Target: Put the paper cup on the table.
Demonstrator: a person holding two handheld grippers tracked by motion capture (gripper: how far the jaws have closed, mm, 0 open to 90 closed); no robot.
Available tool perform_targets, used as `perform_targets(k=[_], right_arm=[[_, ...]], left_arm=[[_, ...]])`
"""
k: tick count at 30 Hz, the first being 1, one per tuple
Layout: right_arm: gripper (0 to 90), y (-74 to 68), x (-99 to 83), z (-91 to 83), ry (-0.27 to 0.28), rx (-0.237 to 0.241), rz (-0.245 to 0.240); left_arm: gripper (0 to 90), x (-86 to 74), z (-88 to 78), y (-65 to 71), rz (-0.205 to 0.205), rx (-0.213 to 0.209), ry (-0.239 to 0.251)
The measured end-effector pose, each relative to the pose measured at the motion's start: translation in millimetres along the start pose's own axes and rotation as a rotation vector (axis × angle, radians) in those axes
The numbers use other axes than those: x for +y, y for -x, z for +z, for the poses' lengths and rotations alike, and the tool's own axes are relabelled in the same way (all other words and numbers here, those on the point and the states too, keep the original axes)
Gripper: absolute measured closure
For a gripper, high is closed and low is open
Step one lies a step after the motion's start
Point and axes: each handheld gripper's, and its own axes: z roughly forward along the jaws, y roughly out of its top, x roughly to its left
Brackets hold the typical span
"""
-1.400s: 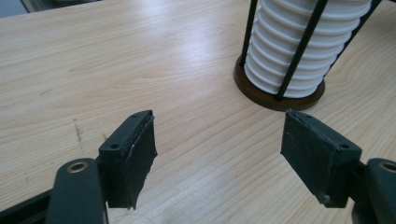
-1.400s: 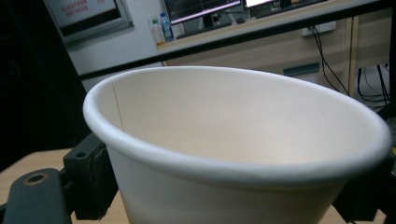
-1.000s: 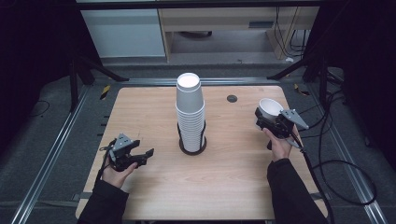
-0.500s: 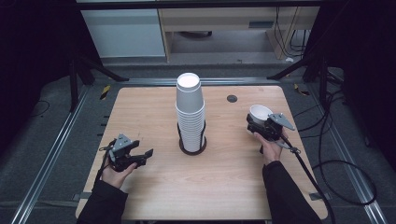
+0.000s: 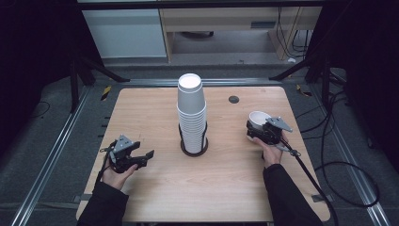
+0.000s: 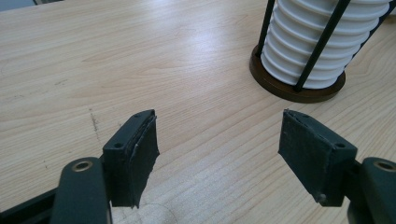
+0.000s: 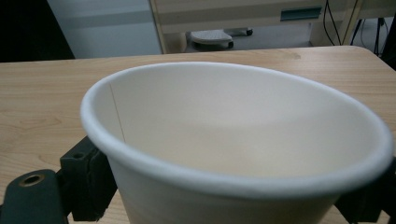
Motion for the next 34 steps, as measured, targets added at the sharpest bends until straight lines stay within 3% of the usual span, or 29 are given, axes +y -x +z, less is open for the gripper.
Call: perform_targets(k=[11,18,23,34], right_arm=[[10.3,1.8,-2.3,-10.1,-0.043,0.037,-0.035],[4.1,3.5,-1.9,-14.3,-0.085,0.059,-0.053],[1.5,1.9,-1.7,-19.4,-0.111,0.082,-0.097],[0.6,7.5,-2.6,-56.0,-0.143,0.114,-0.124]], left_arm=[[27.5,-0.1,-0.2,-0.8,-0.001,0.002,0.002],[27.6,-0.5,0.1,-1.2,-0.002,0.003,0.000],[27.1,-0.9,-0.9,-2.9,-0.006,0.005,-0.002],[22.3,-2.5,-4.4,-11.8,-0.037,0.016,0.000]])
